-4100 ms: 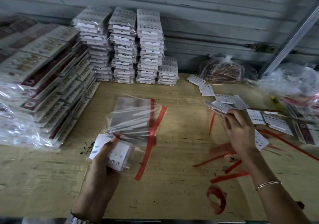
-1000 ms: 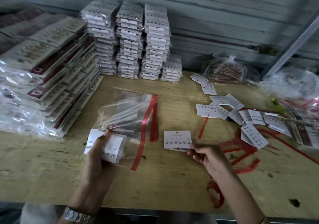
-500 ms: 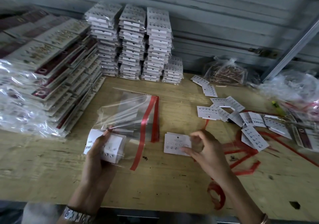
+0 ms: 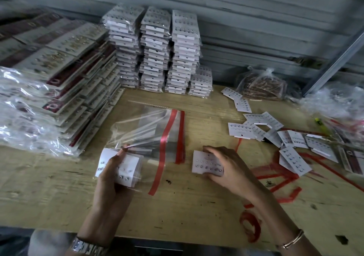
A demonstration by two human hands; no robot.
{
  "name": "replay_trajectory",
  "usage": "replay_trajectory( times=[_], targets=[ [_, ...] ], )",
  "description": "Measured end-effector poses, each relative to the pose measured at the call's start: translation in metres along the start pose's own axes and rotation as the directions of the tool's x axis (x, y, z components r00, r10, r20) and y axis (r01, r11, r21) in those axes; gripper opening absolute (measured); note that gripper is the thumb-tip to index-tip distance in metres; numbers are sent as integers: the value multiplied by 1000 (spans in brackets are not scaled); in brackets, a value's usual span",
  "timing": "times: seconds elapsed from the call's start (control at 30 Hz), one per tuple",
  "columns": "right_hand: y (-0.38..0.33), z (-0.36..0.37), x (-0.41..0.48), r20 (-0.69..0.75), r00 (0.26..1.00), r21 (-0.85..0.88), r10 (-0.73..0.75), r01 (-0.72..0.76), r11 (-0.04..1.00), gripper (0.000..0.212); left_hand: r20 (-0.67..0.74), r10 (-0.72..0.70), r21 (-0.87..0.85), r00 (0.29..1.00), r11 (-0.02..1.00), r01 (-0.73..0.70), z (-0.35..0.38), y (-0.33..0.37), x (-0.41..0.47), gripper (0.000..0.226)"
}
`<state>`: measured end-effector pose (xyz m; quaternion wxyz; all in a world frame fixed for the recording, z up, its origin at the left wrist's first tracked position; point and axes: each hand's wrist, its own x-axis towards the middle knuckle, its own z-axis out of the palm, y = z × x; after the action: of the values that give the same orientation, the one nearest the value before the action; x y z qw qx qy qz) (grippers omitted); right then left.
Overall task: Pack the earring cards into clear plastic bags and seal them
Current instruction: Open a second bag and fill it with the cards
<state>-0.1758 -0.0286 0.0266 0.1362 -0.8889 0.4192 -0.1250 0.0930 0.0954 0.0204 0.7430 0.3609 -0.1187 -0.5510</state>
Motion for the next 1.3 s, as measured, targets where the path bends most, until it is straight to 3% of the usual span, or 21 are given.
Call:
replay_trajectory(
  times=[0.63,0.73,0.87,1.13,1.3],
  targets=[
    [8,0,2,154,988,78,17,-30,997,84,2,9,-12,1000,1000,-9,-2,-3,2,29],
    [16,-10,6,71,997,142,43,-53,988,75,3,3,-29,1000,1000,-3,-2,-4,1,23],
    [50,-24,23,-178,978,-44,106,-116,992,63,15,1,-19,1000,1000,-1,-2,-4,1,23],
    [115,-37,50,-15,967,-269,253,-247,931,72,17,7,-40,1000,999,-7,-2,-4,2,14],
    [119,-41,51,-83,965,-210,248,-260,942,44,9,6,-34,1000,999,-5,-2,-4,2,23]
  ],
)
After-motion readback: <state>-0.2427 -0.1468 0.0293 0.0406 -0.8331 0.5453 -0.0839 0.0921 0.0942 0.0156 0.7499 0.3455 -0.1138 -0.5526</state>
